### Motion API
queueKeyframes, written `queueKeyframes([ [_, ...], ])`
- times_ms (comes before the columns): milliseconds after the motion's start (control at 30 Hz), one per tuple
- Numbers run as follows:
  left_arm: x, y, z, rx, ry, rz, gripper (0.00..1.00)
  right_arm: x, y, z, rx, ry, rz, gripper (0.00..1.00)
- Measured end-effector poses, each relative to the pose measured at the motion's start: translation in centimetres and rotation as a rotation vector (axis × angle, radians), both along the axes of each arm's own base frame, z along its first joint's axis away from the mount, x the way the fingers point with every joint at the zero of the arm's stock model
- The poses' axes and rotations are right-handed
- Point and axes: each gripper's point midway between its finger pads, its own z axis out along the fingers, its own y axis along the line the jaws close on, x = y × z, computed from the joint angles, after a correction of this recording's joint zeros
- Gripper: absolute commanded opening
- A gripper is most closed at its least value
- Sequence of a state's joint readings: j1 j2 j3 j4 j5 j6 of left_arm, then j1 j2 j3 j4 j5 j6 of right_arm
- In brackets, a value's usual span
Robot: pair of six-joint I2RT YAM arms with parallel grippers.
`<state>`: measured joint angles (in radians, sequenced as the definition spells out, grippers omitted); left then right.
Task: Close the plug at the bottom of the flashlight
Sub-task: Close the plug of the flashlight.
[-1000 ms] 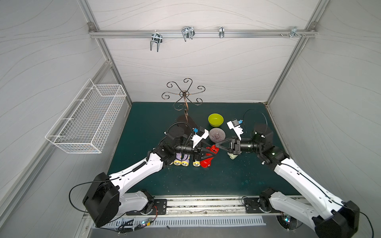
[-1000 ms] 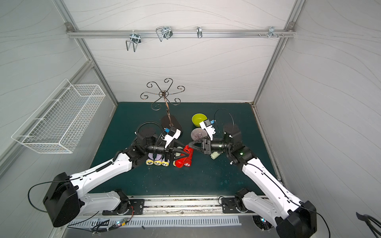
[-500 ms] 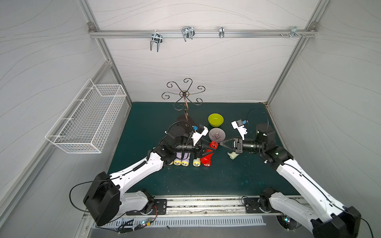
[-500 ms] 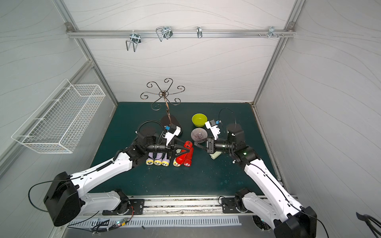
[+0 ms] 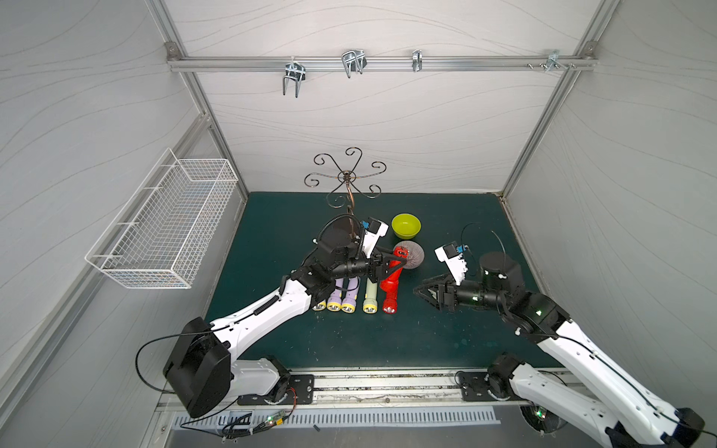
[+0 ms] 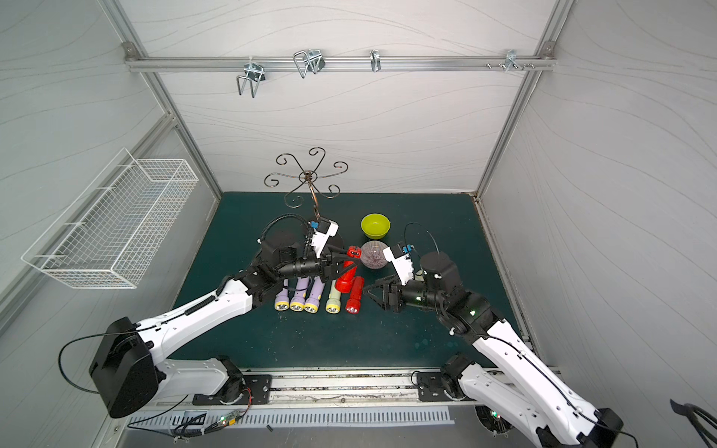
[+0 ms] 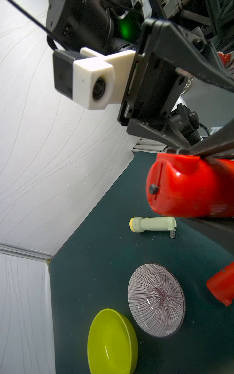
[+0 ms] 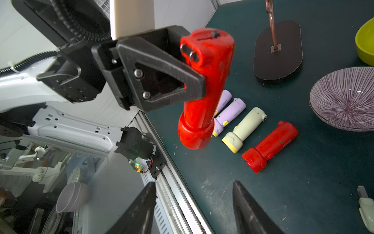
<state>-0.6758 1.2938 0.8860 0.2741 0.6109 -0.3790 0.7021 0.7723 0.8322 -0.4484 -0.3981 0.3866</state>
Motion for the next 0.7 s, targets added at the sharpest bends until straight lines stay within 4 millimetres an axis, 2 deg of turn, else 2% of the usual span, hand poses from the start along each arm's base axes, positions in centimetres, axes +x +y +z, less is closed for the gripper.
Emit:
queueKeyframes([
  [100,-0.8,-0.4,0.6,-0.028,-0.008,-0.053,0.0,0.6,-0.2,0.5,-0.013,-0.033,-0.026,0.53],
  [200,-2.2,-0.7,1.5,-0.071,-0.06,-0.133,0.0,1.1,-0.4,2.0,-0.001,-0.077,-0.045,0.52],
  [300,-4.0,-0.7,1.1,-0.069,-0.118,-0.207,0.0,1.6,-0.3,4.0,0.035,-0.106,-0.041,0.52],
  [467,-6.1,-0.9,1.2,-0.053,-0.238,-0.297,0.0,4.9,-0.2,6.9,0.162,-0.063,-0.049,0.52],
  [567,-6.2,-0.9,1.1,-0.044,-0.278,-0.31,0.0,6.3,0.7,7.0,0.193,-0.001,-0.016,0.5],
  [700,-6.0,-0.9,0.7,-0.035,-0.302,-0.32,0.0,5.9,2.1,6.6,0.223,0.063,0.06,0.48],
])
